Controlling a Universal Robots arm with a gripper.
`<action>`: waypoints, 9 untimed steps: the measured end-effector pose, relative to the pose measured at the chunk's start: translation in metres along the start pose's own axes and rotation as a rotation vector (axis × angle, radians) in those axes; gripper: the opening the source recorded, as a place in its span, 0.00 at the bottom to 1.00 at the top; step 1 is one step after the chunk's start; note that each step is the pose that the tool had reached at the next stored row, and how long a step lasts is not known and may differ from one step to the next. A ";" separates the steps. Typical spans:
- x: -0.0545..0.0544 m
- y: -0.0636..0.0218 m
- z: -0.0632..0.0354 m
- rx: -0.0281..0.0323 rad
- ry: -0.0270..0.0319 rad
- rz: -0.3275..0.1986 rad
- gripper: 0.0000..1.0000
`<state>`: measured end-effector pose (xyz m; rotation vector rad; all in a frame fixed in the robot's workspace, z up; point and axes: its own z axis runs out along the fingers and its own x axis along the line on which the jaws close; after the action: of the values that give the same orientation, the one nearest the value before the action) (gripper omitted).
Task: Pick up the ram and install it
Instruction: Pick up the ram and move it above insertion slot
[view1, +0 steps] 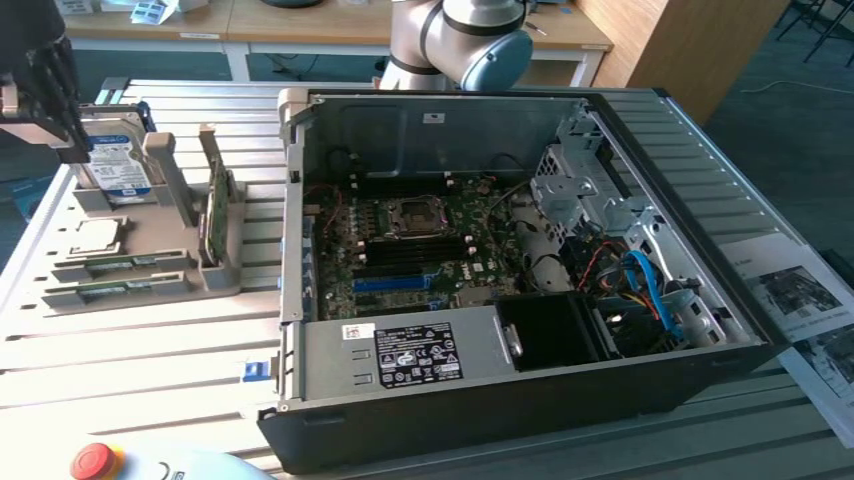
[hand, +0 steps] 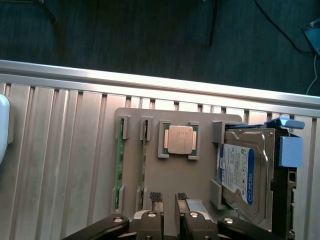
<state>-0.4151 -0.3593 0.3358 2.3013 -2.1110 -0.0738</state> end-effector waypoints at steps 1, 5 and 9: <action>0.000 -0.0001 0.0015 0.0000 0.0000 0.000 0.24; 0.000 -0.0004 0.0077 0.0000 0.0000 0.000 0.24; 0.000 -0.0006 0.0139 0.0000 0.0001 0.000 0.24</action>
<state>-0.4151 -0.3593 0.3219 2.3012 -2.1110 -0.0737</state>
